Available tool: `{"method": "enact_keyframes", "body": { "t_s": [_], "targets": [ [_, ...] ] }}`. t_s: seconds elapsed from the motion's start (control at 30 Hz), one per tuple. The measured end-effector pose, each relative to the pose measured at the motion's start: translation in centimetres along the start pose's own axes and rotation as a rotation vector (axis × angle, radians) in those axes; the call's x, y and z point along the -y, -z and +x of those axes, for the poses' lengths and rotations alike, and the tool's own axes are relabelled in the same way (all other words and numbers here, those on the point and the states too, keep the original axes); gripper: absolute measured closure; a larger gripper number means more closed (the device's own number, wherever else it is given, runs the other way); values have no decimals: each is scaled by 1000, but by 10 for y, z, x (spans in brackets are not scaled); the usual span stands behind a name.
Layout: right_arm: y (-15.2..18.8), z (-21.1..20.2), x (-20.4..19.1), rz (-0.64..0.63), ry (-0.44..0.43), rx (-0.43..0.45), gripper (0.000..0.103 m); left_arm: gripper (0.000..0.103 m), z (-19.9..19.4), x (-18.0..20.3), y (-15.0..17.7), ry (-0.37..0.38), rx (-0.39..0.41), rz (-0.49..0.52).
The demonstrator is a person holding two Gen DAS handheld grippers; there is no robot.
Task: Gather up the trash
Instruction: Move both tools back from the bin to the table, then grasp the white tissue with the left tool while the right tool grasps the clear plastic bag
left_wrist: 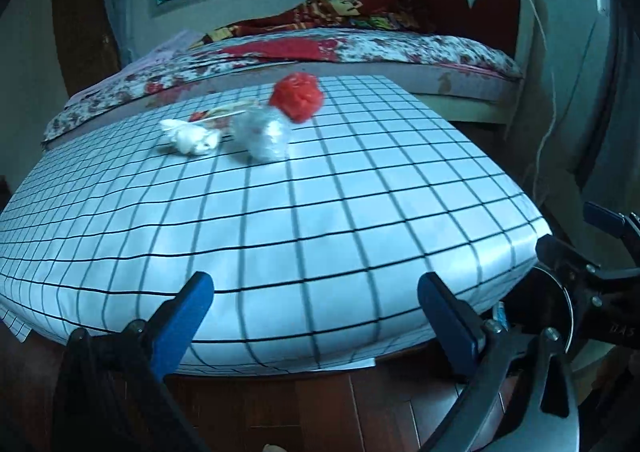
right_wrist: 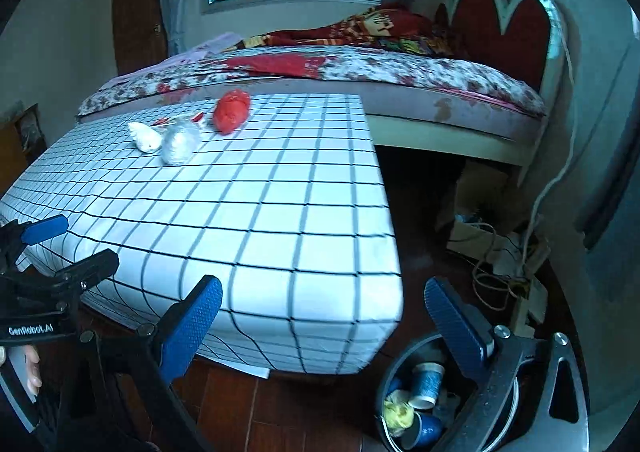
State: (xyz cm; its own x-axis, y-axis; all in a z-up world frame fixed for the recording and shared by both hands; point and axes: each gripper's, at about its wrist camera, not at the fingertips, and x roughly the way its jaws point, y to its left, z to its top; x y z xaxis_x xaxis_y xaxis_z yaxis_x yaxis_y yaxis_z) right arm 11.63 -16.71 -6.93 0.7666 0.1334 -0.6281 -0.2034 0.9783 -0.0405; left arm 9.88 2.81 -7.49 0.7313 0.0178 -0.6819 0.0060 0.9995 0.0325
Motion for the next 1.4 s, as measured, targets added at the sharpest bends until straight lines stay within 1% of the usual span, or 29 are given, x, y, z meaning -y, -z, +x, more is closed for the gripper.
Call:
{"method": "enact_keyframes", "body": {
  "t_s": [0.1, 0.17, 0.27, 0.4, 0.5, 0.67, 0.77, 0.9, 1.1, 1.2, 1.23, 1.27, 1.3, 1.37, 1.4],
  "targets": [
    [-11, 11, -17, -32, -28, -3, 1, 1, 4, -19, -5, -31, 0, -21],
    [-20, 19, -25, -22, -61, -3, 1, 1, 6, -29, -11, -49, 6, -30],
    [-39, 29, -38, -21, -91, 20, 1, 1, 9, -47, -23, -79, 20, -49],
    [-64, 49, -60, -66, -116, 32, 1, 1, 25, -71, -39, -115, 21, -67],
    [-84, 70, -78, -93, -143, 35, 1, 1, 42, -87, -45, -132, 10, -90],
    [-102, 102, -105, -149, -162, 22, 1, 1, 71, -107, -54, -147, -5, -113],
    [-109, 120, -112, -157, -182, 3, 1, 1, 82, -118, -64, -145, 1, -142],
    [-118, 142, -118, -158, -214, -29, 1, 1, 100, -129, -75, -145, -8, -153],
    [-133, 162, -127, -142, -275, -41, 1, 2, 116, -143, -81, -140, -30, -175],
    [-138, 170, -135, -161, -292, -53, 1, 3, 122, -147, -82, -137, -35, -172],
    [-140, 174, -139, -171, -296, -58, 2, 4, 122, -148, -83, -133, -34, -174],
    [-141, 178, -142, -181, -300, -64, 8, 5, 123, -150, -84, -130, -33, -177],
    [-143, 182, -145, -188, -299, -73, 17, 5, 124, -151, -85, -127, -34, -179],
    [-145, 190, -150, -197, -308, -93, 26, 7, 127, -153, -87, -122, -38, -180],
    [-147, 194, -152, -204, -313, -98, 29, 7, 129, -153, -88, -121, -40, -179]
  ]
}}
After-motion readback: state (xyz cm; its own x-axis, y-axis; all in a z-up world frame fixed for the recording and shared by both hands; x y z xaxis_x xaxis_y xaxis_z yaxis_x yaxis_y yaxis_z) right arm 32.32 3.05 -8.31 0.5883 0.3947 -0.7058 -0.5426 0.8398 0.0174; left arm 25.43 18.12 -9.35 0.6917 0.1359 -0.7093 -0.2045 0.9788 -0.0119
